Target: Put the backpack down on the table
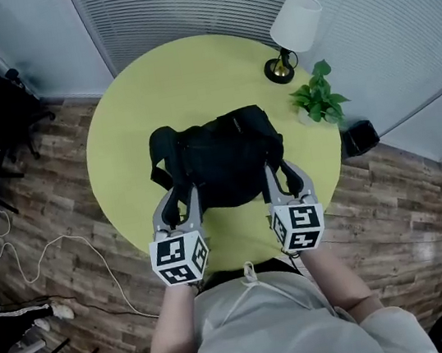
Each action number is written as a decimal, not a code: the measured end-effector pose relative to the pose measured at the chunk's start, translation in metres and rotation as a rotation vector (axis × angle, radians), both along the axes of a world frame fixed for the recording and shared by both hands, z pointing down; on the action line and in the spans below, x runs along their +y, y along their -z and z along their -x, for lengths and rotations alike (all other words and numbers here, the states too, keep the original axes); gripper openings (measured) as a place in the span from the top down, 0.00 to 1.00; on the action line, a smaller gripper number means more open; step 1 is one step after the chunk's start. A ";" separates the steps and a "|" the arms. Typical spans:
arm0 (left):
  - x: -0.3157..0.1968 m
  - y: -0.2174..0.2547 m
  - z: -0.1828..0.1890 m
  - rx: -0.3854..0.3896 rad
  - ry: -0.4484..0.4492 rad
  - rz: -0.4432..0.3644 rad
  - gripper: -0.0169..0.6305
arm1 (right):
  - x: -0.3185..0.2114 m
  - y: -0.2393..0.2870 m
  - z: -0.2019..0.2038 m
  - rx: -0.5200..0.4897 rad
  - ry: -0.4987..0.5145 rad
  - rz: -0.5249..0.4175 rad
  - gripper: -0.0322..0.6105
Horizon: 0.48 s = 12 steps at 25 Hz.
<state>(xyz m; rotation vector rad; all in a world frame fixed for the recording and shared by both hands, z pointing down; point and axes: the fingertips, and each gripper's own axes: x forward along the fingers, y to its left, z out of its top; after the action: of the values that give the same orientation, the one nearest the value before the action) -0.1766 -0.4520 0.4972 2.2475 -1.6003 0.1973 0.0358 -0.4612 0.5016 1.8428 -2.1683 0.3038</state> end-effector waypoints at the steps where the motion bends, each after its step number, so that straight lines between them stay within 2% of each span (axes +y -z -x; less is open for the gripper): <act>1: 0.006 0.002 0.001 0.006 0.003 -0.003 0.79 | 0.007 -0.001 0.003 -0.008 0.001 0.006 0.81; 4: 0.020 0.007 0.007 -0.004 0.017 -0.019 0.93 | 0.025 -0.002 0.012 -0.032 0.009 0.021 0.95; 5: 0.026 0.009 0.008 -0.007 0.018 -0.024 0.96 | 0.031 -0.001 0.015 -0.040 0.015 0.023 0.95; 12: 0.055 0.014 0.002 -0.075 -0.061 -0.050 0.96 | 0.066 0.001 0.035 -0.065 0.070 0.015 0.95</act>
<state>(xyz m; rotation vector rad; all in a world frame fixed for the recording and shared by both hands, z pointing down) -0.1789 -0.3973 0.4829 2.3547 -1.5910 0.2635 0.0007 -0.3955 0.5004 1.7679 -2.2621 0.3687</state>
